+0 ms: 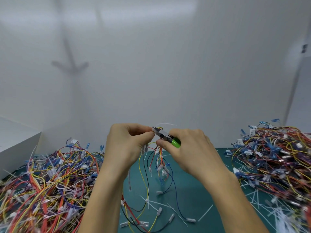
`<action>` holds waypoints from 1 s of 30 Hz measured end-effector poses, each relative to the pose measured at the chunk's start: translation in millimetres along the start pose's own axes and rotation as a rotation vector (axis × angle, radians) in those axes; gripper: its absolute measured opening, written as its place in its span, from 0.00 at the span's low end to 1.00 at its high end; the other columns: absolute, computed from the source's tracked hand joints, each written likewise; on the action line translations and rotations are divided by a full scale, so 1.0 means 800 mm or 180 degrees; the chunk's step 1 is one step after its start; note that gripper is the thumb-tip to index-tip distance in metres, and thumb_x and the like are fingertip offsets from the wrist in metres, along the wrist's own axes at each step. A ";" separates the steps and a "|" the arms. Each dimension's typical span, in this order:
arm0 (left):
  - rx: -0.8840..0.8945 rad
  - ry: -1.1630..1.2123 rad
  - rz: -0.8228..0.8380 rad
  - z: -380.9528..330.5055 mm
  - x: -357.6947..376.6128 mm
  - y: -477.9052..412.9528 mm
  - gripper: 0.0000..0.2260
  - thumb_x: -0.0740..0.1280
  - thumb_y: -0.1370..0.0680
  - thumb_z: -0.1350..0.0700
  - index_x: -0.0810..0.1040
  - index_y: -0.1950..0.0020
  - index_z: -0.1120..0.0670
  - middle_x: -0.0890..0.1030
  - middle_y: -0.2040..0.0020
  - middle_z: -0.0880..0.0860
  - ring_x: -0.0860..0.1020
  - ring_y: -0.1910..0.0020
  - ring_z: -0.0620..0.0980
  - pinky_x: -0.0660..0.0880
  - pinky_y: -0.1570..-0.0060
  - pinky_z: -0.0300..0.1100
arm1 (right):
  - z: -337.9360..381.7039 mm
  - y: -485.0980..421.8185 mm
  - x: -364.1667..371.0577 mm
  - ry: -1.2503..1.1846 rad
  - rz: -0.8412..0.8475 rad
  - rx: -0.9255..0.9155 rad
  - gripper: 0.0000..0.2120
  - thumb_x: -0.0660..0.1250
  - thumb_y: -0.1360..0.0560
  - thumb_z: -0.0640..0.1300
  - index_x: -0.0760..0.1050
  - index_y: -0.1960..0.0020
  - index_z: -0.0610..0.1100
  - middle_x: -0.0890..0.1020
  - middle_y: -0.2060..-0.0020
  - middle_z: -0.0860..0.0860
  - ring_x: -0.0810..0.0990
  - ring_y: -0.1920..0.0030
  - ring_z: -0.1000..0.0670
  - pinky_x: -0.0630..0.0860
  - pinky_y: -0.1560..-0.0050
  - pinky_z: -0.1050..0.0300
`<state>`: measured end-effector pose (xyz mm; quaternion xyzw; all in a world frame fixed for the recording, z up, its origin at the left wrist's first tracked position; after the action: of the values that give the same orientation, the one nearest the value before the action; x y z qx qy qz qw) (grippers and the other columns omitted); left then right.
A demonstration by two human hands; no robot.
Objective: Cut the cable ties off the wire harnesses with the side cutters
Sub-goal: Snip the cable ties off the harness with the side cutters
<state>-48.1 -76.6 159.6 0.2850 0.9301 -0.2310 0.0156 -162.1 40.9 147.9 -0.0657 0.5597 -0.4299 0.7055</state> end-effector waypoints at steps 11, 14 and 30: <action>0.0054 0.0191 -0.0110 -0.001 0.003 -0.001 0.09 0.74 0.30 0.65 0.86 0.63 0.51 0.86 0.65 0.50 0.82 0.65 0.44 0.80 0.57 0.43 | -0.003 -0.001 0.008 -0.0724 0.0305 0.0292 0.24 0.63 0.26 0.67 0.75 0.64 0.46 0.69 0.77 0.50 0.68 0.71 0.53 0.63 0.72 0.62; 0.0052 0.0193 -0.0129 0.000 0.001 -0.002 0.09 0.74 0.30 0.65 0.86 0.63 0.51 0.86 0.65 0.49 0.82 0.65 0.43 0.80 0.58 0.40 | -0.001 -0.001 0.009 -0.0824 0.0392 0.0324 0.24 0.63 0.26 0.67 0.74 0.66 0.48 0.69 0.78 0.52 0.67 0.71 0.54 0.64 0.71 0.63; 0.0072 0.0136 -0.0150 0.000 0.000 -0.002 0.09 0.74 0.29 0.65 0.85 0.63 0.51 0.85 0.65 0.48 0.82 0.66 0.42 0.79 0.59 0.40 | -0.002 0.000 0.017 -0.1377 0.0696 0.0409 0.23 0.64 0.26 0.66 0.79 0.63 0.46 0.74 0.73 0.50 0.67 0.74 0.57 0.65 0.72 0.68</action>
<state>-49.3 -77.8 160.7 0.2681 0.9340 -0.2356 -0.0129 -163.9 32.5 137.4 -0.0502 0.3710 -0.3616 0.8539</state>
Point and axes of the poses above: each hand's wrist, its own y-axis away from the middle knuckle, its own x-axis out of the palm, z = x × y, the point moved 5 cm from there along -y, towards the middle knuckle
